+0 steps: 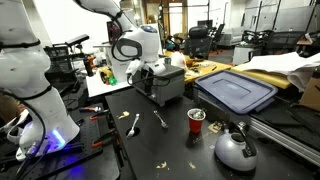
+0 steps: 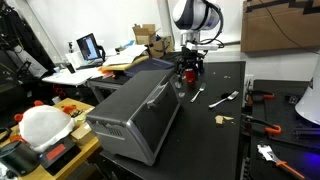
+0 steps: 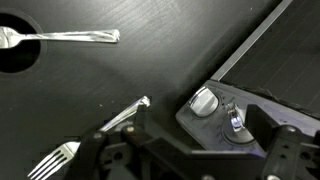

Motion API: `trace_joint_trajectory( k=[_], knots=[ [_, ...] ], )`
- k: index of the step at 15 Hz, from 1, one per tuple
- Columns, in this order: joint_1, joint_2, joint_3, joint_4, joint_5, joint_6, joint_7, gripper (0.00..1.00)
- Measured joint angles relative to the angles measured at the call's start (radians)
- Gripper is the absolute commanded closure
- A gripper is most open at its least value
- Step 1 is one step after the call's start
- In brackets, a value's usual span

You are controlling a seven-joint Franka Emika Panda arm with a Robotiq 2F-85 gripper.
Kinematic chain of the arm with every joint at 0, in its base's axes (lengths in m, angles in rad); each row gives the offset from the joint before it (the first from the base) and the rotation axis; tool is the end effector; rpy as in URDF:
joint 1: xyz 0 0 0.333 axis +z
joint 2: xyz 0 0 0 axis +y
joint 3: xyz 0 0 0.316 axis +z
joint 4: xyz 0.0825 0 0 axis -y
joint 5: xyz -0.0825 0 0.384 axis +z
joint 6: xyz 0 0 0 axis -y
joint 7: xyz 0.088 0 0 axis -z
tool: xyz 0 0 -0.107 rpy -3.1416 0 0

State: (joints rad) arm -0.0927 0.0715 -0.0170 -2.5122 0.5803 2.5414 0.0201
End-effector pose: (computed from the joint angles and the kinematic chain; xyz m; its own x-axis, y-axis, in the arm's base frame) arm 0.4563 -0.0571 0.2485 0.8184 -0.5622 -0.1190 -0.5705 -0.7696 -0.2869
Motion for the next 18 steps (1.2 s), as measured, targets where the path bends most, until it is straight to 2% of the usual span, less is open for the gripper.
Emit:
trace_joint_trajectory(
  k=[6, 13, 18],
  knots=[
    [0.045, -0.060, 0.011, -0.104, 0.007, 0.149, 0.009, 0.00],
    [0.080, -0.227, 0.018, -0.273, 0.118, 0.237, 0.072, 0.00],
    [0.088, -0.253, 0.074, -0.256, 0.223, 0.251, 0.086, 0.00]
  ],
)
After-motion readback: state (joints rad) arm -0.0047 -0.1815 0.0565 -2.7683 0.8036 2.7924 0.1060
